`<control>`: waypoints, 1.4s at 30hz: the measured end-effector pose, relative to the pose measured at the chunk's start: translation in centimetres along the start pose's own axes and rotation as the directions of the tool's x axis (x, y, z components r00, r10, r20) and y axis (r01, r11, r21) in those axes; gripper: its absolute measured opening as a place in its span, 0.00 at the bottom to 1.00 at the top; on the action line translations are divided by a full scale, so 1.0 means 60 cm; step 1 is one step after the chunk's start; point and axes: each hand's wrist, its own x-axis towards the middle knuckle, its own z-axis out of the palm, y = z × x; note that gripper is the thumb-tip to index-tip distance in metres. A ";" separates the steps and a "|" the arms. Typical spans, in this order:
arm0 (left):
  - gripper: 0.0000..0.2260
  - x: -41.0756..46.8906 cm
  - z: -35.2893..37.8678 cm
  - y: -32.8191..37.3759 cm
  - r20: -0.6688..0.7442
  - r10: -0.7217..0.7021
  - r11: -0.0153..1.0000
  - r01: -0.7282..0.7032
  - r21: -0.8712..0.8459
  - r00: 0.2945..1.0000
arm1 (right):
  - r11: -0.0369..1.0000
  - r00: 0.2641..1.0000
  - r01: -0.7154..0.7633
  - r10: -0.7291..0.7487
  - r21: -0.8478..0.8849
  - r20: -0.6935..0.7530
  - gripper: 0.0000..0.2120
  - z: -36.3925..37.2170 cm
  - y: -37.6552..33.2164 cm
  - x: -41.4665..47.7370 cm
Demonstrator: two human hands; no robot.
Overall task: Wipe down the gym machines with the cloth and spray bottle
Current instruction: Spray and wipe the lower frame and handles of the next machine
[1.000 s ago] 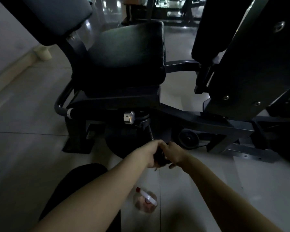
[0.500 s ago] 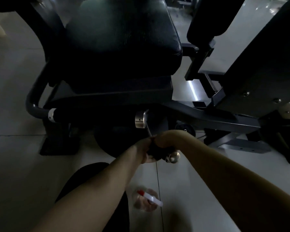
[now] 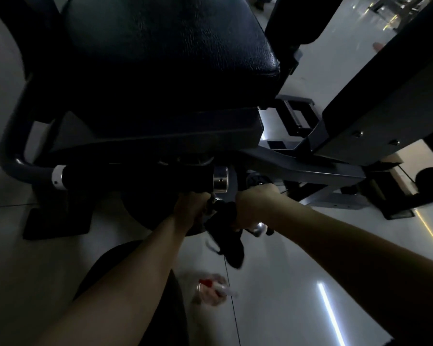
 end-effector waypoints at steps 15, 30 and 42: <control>0.10 0.009 0.001 0.018 -0.152 -0.001 0.986 0.027 0.167 0.988 | 0.386 0.921 -0.143 -0.284 0.911 0.265 0.15 0.023 0.023 0.090; 0.13 -0.025 0.001 0.021 -0.277 0.171 0.918 -0.051 0.394 0.946 | 0.741 0.946 0.256 -0.323 0.621 -0.004 0.13 0.001 0.003 0.109; 0.09 -0.029 -0.019 0.051 -0.263 0.223 0.909 -0.103 0.404 0.939 | 0.590 0.895 0.061 -0.389 0.805 0.218 0.14 0.001 0.079 0.030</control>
